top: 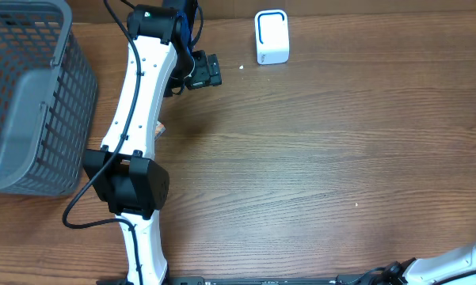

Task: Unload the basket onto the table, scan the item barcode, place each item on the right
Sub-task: 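Carry the Pantene tube off the right edge with the right gripper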

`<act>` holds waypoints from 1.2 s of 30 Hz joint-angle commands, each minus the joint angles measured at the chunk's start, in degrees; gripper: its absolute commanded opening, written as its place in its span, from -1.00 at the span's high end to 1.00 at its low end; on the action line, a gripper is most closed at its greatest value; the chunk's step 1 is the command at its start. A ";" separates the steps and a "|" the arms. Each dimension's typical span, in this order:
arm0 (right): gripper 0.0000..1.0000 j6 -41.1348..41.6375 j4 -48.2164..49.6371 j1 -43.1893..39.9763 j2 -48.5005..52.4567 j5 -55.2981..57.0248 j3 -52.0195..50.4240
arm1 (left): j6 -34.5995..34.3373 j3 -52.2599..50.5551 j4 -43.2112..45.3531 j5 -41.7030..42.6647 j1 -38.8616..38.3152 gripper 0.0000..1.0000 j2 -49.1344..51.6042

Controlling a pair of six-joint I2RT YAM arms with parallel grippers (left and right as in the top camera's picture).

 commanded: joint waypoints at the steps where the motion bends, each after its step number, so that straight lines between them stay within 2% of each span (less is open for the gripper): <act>1: 0.92 1.77 1.55 -1.81 -0.70 1.05 -1.84 | -0.59 0.55 0.07 -0.55 -0.39 -0.99 0.46; 14: 0.93 1.31 1.92 -2.51 6.16 1.05 -2.97 | -0.59 0.55 0.07 -0.55 -0.39 -1.00 0.46; 16: 0.76 1.31 1.95 -2.54 6.86 1.09 -2.97 | -0.59 0.55 0.09 -0.55 -0.39 -1.00 0.46; 20: 0.19 1.31 2.56 -2.51 7.13 1.03 -2.95 | -0.59 0.55 0.07 -0.55 -0.39 -0.99 0.46; 21: -0.04 1.31 2.73 -2.51 7.13 1.03 -2.95 | -0.59 0.55 0.07 -0.55 -0.39 -1.00 0.46; 24: -0.31 1.29 2.60 -2.51 7.10 1.01 -2.93 | -0.59 0.55 0.07 -0.55 -0.39 -1.00 0.46; 30: -0.46 -2.19 2.14 -2.51 5.33 -4.55 -1.60 | -0.59 0.55 0.07 -0.55 -0.39 -0.99 0.46; 36: -0.63 -2.19 2.73 -2.51 0.55 -16.37 -0.57 | -0.59 0.55 0.09 -0.55 -0.39 -1.00 0.46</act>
